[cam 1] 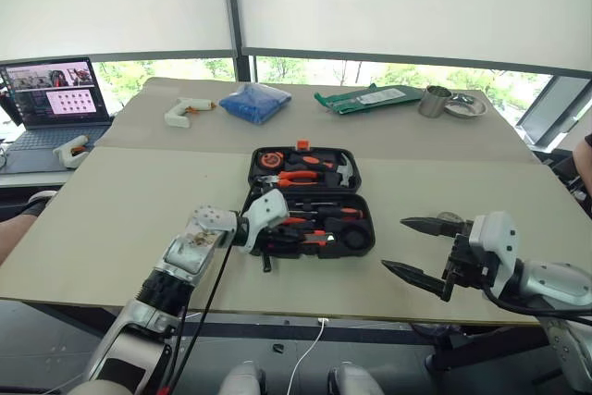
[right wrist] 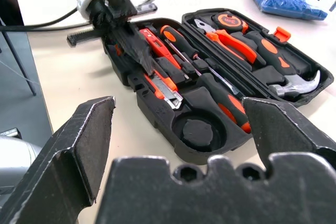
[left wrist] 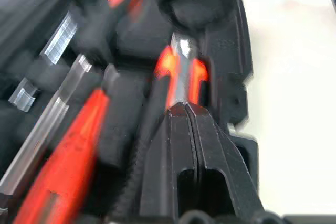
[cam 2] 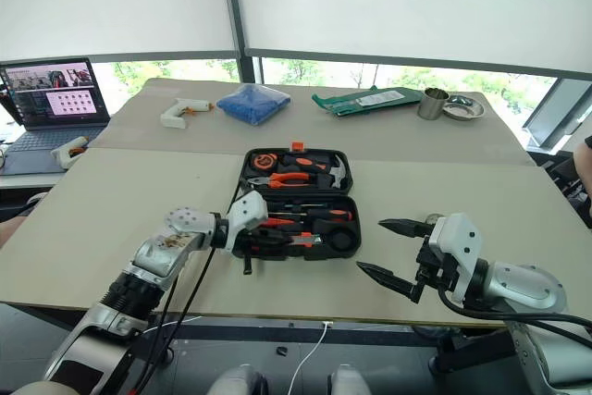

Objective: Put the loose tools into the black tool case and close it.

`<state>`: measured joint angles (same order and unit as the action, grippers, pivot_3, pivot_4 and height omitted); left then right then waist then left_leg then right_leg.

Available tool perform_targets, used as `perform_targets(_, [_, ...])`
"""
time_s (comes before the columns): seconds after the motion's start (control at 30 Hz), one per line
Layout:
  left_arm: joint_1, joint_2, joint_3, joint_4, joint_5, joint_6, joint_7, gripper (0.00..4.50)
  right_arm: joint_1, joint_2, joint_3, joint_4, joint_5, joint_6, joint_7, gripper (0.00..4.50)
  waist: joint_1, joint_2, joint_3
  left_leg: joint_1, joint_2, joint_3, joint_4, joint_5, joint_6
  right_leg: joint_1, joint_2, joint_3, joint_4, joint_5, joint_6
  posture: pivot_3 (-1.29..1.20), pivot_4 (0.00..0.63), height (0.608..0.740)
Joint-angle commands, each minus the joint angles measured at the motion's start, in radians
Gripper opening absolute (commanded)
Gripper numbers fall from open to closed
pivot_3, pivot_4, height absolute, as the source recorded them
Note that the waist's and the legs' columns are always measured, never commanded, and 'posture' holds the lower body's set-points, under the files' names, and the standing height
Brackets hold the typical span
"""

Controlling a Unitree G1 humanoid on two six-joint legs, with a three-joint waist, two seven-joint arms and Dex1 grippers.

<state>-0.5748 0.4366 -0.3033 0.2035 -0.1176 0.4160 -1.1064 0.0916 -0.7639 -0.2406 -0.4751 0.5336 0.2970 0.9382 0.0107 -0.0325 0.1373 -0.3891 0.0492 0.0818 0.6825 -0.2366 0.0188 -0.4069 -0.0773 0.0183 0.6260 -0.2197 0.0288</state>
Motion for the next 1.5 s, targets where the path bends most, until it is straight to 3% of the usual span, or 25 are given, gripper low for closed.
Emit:
perform_targets(0.03, [0.037,0.033,-0.033,0.092,0.047,0.055,0.016,0.05,-0.001,-0.007,-0.016,-0.023,0.015,0.005,0.001,4.5,-0.002,0.001,0.0,0.001,0.0,0.0,0.0,0.0,0.0,0.001,0.0,0.0,0.0,0.0,0.0,0.0,0.15,0.74])
perform_targets(0.17, [0.043,0.027,0.008,0.098,-0.001,0.049,-0.001,0.05,0.018,-0.002,-0.018,-0.016,0.013,-0.005,0.008,4.5,-0.006,0.002,-0.001,0.003,0.0,-0.001,-0.001,0.0,0.0,0.002,0.0,0.0,0.0,0.0,0.0,0.0,0.15,0.74])
perform_targets(0.4, [0.069,0.005,0.103,0.013,-0.103,-0.147,-0.062,0.05,0.045,-0.005,-0.036,-0.01,0.015,-0.016,0.023,4.5,-0.02,0.004,-0.002,0.002,0.0,-0.002,-0.004,0.0,0.0,-0.001,0.0,0.0,0.0,-0.002,-0.003,0.0,0.15,0.74])
perform_targets(0.5, [0.054,0.001,0.117,0.021,-0.085,-0.2,-0.033,0.05,0.044,-0.004,-0.037,-0.011,0.014,-0.015,0.021,4.5,-0.017,0.003,-0.001,-0.004,0.0,-0.002,-0.004,0.0,0.0,-0.005,0.0,0.0,0.0,-0.002,-0.003,0.0,0.15,0.74])
perform_targets(0.6, [0.031,0.018,0.093,0.048,-0.045,-0.181,-0.019,0.05,0.041,0.001,-0.027,-0.016,0.009,-0.014,0.014,4.5,-0.011,0.003,-0.001,-0.015,-0.001,-0.002,-0.003,0.0,0.0,-0.016,0.001,0.001,0.0,0.002,0.002,0.0,0.15,0.74])
perform_targets(0.77, [0.007,0.02,0.052,0.119,0.031,-0.241,0.017,0.05,0.034,0.008,-0.014,-0.021,0.006,-0.012,0.002,4.5,-0.006,0.003,-0.001,-0.015,-0.002,-0.002,-0.003,0.0,0.0,-0.016,0.001,0.001,-0.002,0.004,0.002,0.0,0.15,0.74])
perform_targets(1.2, [-0.041,-0.001,-0.098,0.198,0.14,-0.161,-0.007,0.05,0.024,0.008,-0.005,-0.03,0.012,0.006,-0.019,4.5,0.006,0.003,-0.002,-0.014,-0.002,-0.002,-0.003,0.0,0.0,-0.014,0.0,0.001,-0.002,-0.001,0.0,0.0,0.15,0.74])
perform_targets(1.33, [-0.013,-0.017,-0.033,0.169,0.076,-0.207,0.002,0.05,0.035,0.006,-0.015,-0.031,0.014,0.001,-0.021,4.5,0.008,0.003,-0.002,-0.013,-0.003,-0.002,-0.002,0.0,0.0,-0.012,0.0,0.001,-0.002,-0.001,0.0,0.0,0.15,0.74])
perform_targets(1.47, [0.023,-0.002,0.073,0.02,-0.044,-0.219,-0.028,0.05,0.082,0.01,-0.065,-0.026,0.015,-0.023,-0.019,4.5,0.002,0.003,-0.002,-0.015,-0.001,-0.002,-0.002,0.0,0.0,-0.014,0.0,0.001,-0.001,-0.001,0.0,0.0,0.15,0.74])
perform_targets(1.5, [0.03,0.003,0.105,-0.015,-0.077,-0.2,-0.026,0.29,0.099,0.017,-0.085,-0.023,0.011,-0.038,-0.023,4.5,0.001,0.003,-0.002,-0.015,-0.001,-0.002,-0.003,0.0,0.0,-0.015,0.0,0.001,-0.001,-0.001,0.0,0.0,0.15,0.74])
